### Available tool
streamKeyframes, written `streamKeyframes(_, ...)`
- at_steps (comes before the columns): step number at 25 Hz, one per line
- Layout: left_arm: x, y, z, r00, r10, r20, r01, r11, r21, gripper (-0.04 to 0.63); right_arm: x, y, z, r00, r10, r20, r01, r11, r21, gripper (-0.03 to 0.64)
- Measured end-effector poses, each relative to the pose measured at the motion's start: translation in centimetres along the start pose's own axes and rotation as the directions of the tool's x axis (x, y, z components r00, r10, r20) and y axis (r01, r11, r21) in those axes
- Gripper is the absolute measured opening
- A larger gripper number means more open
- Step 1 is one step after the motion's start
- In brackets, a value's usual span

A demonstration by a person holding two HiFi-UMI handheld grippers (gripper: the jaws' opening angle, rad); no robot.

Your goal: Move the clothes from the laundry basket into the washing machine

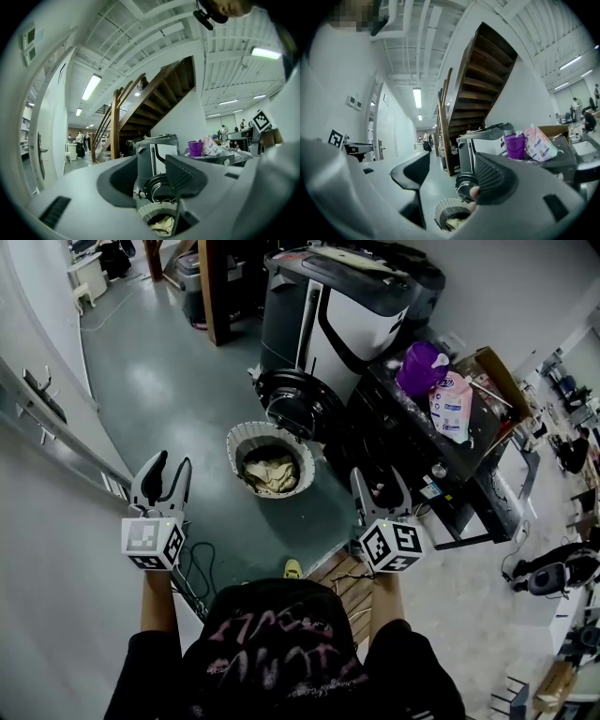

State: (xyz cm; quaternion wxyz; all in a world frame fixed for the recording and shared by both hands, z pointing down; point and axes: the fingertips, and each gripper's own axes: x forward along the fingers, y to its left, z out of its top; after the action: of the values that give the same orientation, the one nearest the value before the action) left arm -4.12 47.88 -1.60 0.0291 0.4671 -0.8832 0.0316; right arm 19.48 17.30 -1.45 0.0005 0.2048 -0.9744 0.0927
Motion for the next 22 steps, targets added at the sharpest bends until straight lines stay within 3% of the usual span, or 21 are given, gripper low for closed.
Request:
streamKeyframes(5,0.0,-0.1,0.1,0.999,-0.036,0.006,0.036,0.999,-0.018,0.319,0.0,0.6,-0.4,1.000,0.019,-0.007,-0.018,1.000,0.023,0.367)
streamKeyframes(22,-2.0,0.6,-0.4,0.997,-0.081,0.006,0.081,0.996,-0.025,0.337,-1.9,3.1,-1.1,1.000,0.012,-0.005,-0.011,1.000,0.015,0.405)
